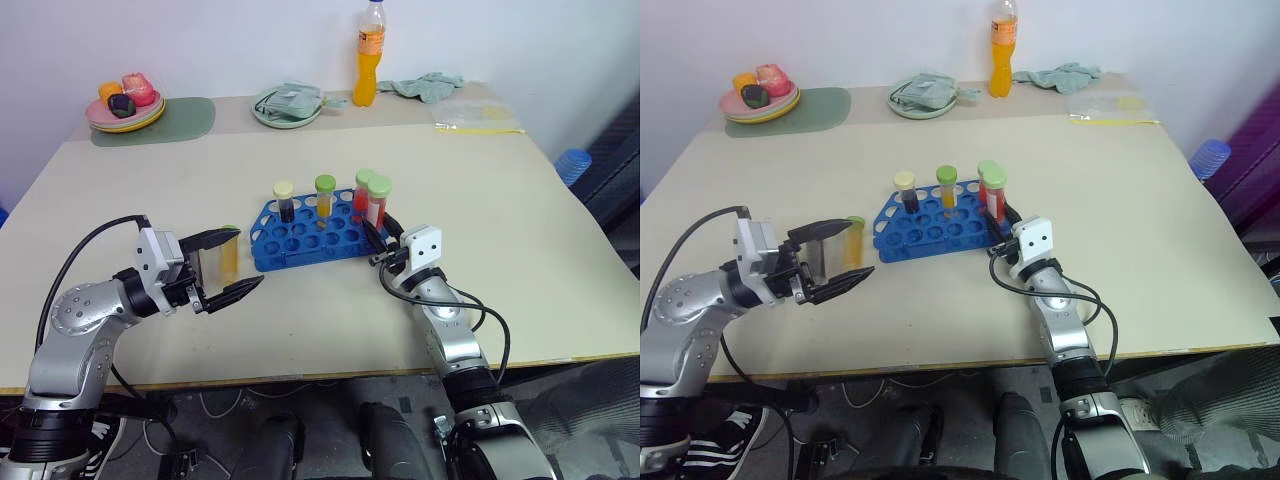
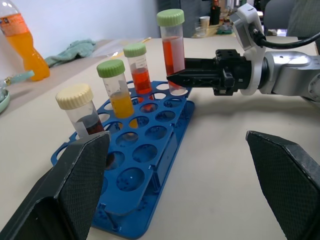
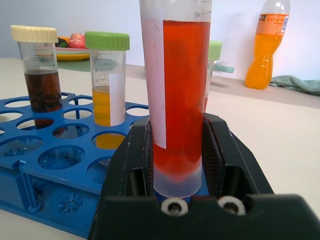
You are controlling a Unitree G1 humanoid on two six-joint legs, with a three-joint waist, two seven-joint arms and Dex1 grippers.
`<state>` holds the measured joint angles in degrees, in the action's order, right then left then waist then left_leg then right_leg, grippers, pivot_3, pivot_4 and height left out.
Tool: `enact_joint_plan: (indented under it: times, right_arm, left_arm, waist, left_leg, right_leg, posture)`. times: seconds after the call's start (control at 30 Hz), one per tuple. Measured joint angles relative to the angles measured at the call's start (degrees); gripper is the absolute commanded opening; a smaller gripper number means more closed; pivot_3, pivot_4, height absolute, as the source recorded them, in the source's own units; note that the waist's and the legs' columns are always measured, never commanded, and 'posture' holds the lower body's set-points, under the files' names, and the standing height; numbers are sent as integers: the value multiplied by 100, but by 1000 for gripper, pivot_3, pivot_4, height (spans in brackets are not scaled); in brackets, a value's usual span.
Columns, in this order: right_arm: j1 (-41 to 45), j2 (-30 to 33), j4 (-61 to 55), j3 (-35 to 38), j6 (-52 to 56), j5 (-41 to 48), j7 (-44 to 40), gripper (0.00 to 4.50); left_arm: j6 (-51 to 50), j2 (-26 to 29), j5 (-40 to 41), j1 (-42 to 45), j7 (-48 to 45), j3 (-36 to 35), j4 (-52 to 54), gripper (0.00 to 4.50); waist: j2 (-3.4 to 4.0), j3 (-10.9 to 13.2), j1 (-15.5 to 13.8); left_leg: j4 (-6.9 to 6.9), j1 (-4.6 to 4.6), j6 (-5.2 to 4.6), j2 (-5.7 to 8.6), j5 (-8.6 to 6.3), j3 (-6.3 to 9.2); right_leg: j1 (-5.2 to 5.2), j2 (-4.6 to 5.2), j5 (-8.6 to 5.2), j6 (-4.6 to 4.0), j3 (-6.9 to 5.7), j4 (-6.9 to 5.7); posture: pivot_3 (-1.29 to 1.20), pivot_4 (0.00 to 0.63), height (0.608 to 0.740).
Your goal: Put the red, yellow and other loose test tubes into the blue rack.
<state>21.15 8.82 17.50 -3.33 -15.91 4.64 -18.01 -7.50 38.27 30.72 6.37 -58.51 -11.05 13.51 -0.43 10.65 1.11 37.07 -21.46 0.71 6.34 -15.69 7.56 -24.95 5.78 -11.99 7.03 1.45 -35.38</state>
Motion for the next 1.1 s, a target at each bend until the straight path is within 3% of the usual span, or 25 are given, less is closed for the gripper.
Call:
enact_joint_plan:
  times: [0.63,0.87,0.9,1.1]
  right_arm:
    - [-29,-64,30,-10,-40,-97,-46,838]
    - [35,-63,200,45,116,76,-317,4203]
    - [35,-55,199,49,128,77,-330,4403]
    - [8,131,63,103,218,131,-476,4403]
  left_arm:
    - [-99,0,1,11,30,0,17,4500]
    - [-100,3,-2,9,83,0,73,4500]
    - [-99,3,-2,2,89,0,73,4500]
    - [-98,-1,4,-67,126,-11,83,4500]
  waist:
    - [0,0,3]
    - [2,1,3]
    - [2,1,1]
    - [2,1,-5]
  left_leg:
    - [0,1,-2,-6,-1,-1]
    - [-1,1,-3,-14,-3,-2]
    - [-1,1,-3,-14,-3,-2]
    - [-1,1,-8,-14,-6,-2]
  right_leg:
    - [1,-7,3,-4,0,1]
    - [-1,-13,6,-10,1,2]
    - [-1,-13,6,-10,1,2]
    - [0,-13,6,-10,1,3]
  posture:
    - [0,150,740]
    - [0,150,740]
    - [0,150,740]
    - [0,150,740]
